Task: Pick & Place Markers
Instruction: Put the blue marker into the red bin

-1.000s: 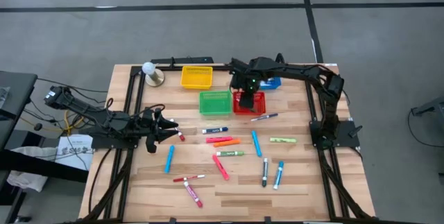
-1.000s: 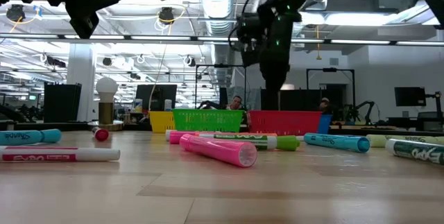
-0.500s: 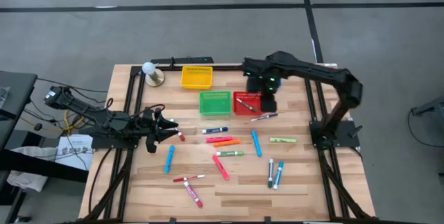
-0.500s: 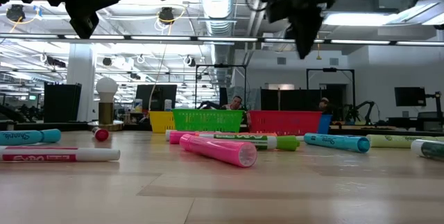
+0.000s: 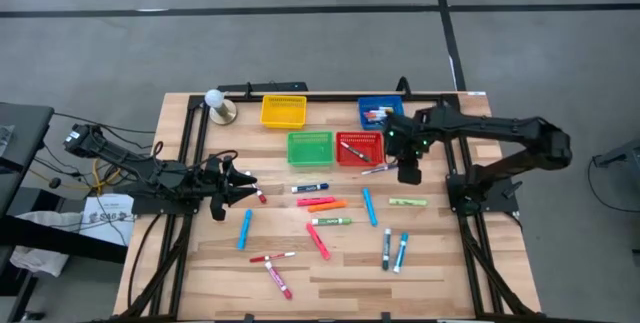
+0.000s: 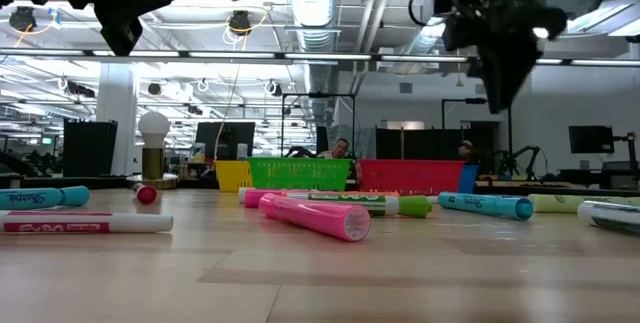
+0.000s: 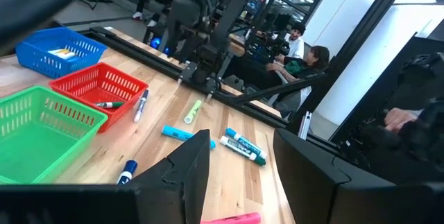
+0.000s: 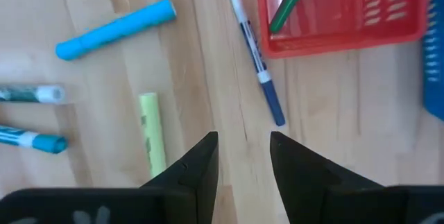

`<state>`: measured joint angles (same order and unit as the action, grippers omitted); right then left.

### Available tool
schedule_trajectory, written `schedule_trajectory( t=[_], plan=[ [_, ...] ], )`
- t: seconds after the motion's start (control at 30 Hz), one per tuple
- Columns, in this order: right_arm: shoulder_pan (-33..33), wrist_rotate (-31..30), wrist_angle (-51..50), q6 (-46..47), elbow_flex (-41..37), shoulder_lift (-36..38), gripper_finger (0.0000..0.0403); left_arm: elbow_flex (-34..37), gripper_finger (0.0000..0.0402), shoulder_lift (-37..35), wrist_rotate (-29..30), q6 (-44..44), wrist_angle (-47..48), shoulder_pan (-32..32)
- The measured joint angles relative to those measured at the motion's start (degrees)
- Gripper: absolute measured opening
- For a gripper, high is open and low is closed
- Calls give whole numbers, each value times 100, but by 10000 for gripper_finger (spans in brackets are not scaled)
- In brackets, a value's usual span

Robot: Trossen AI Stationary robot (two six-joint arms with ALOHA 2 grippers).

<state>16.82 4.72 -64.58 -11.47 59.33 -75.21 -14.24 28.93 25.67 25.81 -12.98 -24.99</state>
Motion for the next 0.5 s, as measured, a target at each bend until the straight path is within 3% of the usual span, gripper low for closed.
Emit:
schedule_trajectory(
  t=[0.23, 0.5],
  plan=[
    [6, -28, 1151, -76, -745, -75, 122, 0, 159, 0, 0, 0, -38, 1],
    [193, -211, 1274, -403, -772, -788, 122, 0, 159, 0, 0, 19, -88, 1]
  ],
)
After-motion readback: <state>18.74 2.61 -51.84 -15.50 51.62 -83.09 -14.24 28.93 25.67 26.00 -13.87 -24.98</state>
